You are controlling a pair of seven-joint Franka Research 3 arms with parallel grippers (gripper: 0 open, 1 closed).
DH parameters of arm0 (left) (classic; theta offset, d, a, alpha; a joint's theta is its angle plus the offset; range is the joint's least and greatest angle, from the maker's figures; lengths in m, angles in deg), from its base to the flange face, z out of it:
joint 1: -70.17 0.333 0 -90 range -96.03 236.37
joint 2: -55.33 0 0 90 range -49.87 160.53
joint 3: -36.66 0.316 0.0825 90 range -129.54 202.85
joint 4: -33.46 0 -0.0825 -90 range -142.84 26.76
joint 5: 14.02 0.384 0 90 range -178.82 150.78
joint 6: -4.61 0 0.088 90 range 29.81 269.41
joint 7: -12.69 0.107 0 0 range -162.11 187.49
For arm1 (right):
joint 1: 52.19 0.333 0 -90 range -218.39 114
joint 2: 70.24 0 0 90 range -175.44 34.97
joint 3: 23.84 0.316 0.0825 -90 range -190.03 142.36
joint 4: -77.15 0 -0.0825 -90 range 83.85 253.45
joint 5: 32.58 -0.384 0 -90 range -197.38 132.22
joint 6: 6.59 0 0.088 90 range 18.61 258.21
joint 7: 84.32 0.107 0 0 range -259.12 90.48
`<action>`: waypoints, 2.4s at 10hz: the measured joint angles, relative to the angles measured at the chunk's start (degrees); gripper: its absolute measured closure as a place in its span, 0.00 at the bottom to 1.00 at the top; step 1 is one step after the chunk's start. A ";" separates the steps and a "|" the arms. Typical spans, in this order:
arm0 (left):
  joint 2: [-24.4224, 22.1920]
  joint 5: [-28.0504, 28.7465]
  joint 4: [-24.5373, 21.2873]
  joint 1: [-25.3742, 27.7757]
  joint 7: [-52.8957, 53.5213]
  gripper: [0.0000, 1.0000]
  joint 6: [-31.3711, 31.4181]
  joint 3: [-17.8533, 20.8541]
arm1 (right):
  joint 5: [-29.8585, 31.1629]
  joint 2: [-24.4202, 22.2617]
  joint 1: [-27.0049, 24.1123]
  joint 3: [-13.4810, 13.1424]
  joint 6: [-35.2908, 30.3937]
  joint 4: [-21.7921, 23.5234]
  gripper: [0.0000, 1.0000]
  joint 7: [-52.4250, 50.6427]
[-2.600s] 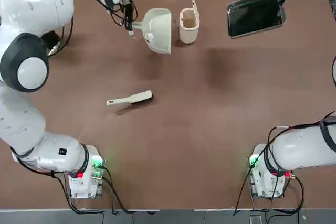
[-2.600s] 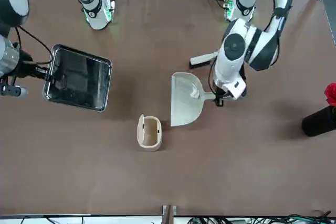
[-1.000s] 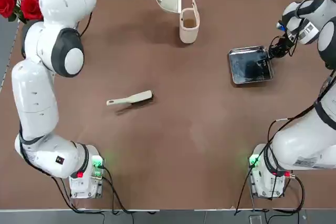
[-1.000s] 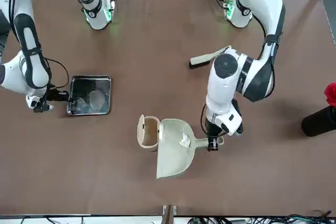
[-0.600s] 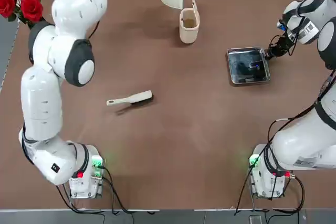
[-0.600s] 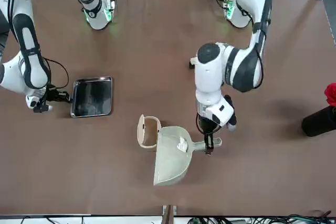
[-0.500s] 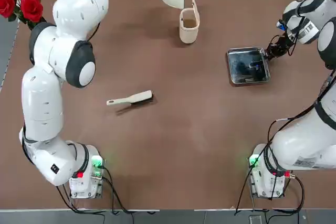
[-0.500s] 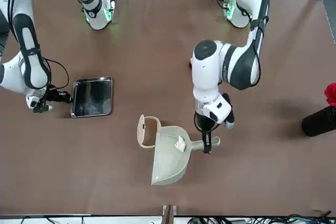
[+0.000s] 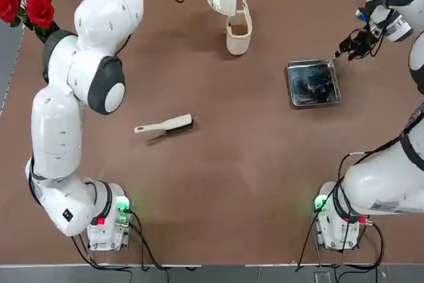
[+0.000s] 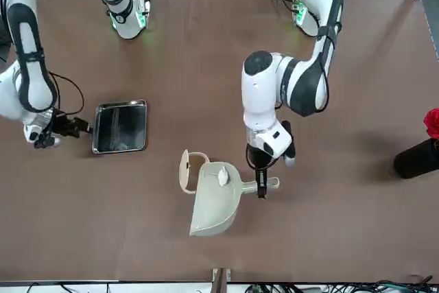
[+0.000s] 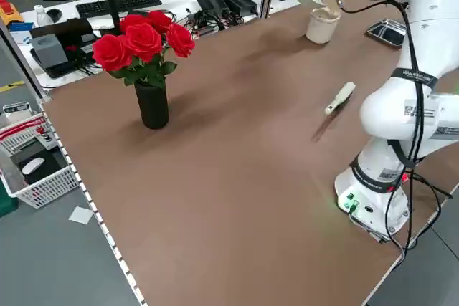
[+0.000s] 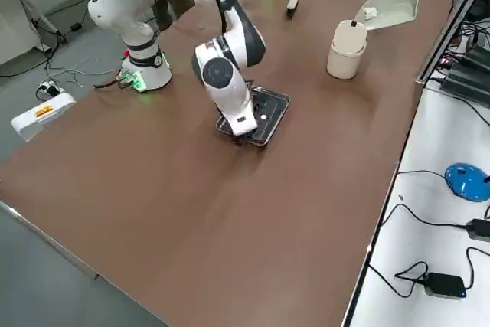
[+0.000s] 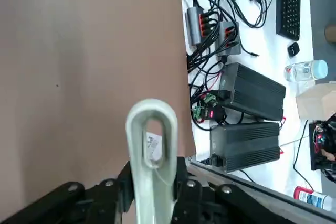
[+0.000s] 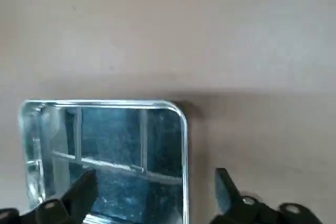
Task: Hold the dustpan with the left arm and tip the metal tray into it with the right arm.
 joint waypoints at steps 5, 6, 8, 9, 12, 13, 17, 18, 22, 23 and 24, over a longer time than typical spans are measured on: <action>0.01 7.05 0.15 -2.10 0.00 0.68 1.54 1.28 | 17.03 -13.17 0.83 3.61 -10.58 -4.96 0.00 16.55; 0.03 8.04 0.15 -2.48 0.00 0.68 1.55 1.28 | 20.26 -15.22 1.05 5.39 -14.63 -7.82 0.00 19.67; 0.07 8.88 0.15 -3.27 0.00 0.68 1.55 1.29 | 24.44 -19.21 1.24 8.17 -20.14 -12.30 0.00 21.95; 0.08 9.05 0.15 -3.60 0.00 0.68 1.64 1.29 | 26.34 -20.75 1.23 9.11 -23.63 -14.74 0.00 22.41; 0.47 13.66 0.14 -4.37 -2.57 0.68 1.77 1.29 | 29.31 -21.84 1.24 13.27 -33.94 -23.13 0.00 29.26; 0.71 16.19 0.14 -4.50 -4.54 0.68 1.79 1.29 | 29.49 -21.79 1.25 14.34 -35.37 -23.70 0.00 32.03; 1.34 18.52 0.14 -5.05 -5.63 0.68 1.99 1.28 | 29.57 -20.82 0.92 14.59 -37.77 -23.68 0.00 35.99; 1.34 18.63 0.14 -5.26 -5.15 0.68 2.02 1.28 | 29.56 -20.82 0.92 14.62 -37.99 -23.70 0.00 36.57; 1.33 19.76 0.14 -6.57 -4.76 0.68 2.02 1.30 | 29.56 -20.88 1.02 14.84 -40.88 -26.70 0.00 38.45; 1.33 20.41 0.15 -6.61 -4.76 0.68 1.83 1.30 | 29.56 -20.88 1.02 14.83 -41.05 -27.28 0.00 38.70; 1.32 20.64 0.20 -6.61 -4.76 0.68 1.72 1.38 | 29.56 -20.88 1.00 14.82 -41.02 -27.40 0.00 40.08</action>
